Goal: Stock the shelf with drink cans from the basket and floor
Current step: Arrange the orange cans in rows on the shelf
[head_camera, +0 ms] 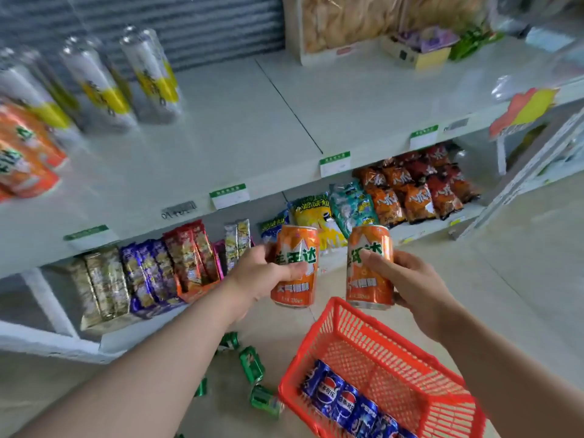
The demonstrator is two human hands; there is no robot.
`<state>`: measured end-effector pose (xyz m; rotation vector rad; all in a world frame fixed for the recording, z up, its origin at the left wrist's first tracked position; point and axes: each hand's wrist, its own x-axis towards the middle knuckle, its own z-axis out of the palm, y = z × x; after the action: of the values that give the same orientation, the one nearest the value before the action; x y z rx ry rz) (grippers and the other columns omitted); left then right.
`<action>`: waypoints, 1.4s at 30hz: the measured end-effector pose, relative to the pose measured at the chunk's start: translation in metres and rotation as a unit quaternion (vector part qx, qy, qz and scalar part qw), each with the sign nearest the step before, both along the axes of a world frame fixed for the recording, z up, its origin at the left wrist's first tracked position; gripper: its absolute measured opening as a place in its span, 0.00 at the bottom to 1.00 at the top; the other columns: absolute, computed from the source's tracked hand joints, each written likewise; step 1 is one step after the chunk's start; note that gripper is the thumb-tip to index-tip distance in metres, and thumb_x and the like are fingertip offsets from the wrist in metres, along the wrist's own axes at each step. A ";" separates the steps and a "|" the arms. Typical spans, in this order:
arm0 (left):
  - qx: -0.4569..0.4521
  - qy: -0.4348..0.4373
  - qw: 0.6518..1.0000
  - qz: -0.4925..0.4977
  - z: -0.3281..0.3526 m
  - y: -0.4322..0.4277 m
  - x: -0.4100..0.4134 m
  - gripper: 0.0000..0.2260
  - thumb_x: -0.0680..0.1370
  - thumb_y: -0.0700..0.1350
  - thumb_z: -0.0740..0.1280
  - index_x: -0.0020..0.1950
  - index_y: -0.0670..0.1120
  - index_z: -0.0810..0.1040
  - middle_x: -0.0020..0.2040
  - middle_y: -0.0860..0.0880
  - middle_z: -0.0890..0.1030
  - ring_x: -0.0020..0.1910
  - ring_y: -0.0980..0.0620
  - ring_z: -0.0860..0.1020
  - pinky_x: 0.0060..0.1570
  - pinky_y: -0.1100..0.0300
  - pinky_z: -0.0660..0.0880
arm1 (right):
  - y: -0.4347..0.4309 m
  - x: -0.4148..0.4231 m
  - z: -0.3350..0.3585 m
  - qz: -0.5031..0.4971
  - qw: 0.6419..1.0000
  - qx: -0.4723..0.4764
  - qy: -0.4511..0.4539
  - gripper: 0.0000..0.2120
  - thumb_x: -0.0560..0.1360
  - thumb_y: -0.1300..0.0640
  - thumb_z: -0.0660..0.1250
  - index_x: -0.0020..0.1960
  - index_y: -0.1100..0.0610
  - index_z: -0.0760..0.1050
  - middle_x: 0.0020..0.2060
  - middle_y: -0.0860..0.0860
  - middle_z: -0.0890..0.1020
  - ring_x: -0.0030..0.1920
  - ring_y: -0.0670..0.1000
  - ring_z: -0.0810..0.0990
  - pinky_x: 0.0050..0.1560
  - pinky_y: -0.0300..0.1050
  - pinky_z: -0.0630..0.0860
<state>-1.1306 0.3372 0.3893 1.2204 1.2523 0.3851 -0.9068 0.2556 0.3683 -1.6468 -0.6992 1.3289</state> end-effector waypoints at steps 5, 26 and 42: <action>0.049 -0.013 0.997 0.055 0.030 -0.001 -0.062 0.18 0.65 0.50 0.78 0.52 0.53 0.79 0.51 0.52 0.84 0.52 0.50 0.81 0.54 0.52 0.76 | 0.021 -0.040 0.031 0.057 0.998 0.033 -0.013 0.34 0.58 0.39 0.76 0.56 0.59 0.77 0.45 0.57 0.86 0.41 0.54 0.86 0.38 0.45 0.81; 0.193 -0.055 0.953 0.226 0.116 0.067 -0.388 0.20 0.66 0.43 0.78 0.55 0.52 0.78 0.52 0.53 0.84 0.53 0.53 0.81 0.54 0.56 0.75 | 0.154 -0.354 0.131 0.166 0.973 0.157 -0.035 0.25 0.59 0.44 0.75 0.51 0.56 0.80 0.46 0.58 0.85 0.44 0.55 0.86 0.38 0.42 0.81; 0.261 0.035 0.946 0.187 0.088 0.100 -0.429 0.27 0.67 0.45 0.77 0.63 0.52 0.71 0.52 0.59 0.79 0.50 0.66 0.75 0.46 0.70 0.70 | 0.197 -0.422 0.101 0.148 0.964 0.215 -0.060 0.24 0.70 0.62 0.74 0.64 0.57 0.72 0.53 0.50 0.82 0.52 0.45 0.80 0.44 0.35 0.75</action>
<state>-1.5596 0.4369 0.4770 1.4416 1.5004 1.0103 -1.3284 0.4529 0.4692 -1.3110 -1.2515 1.1769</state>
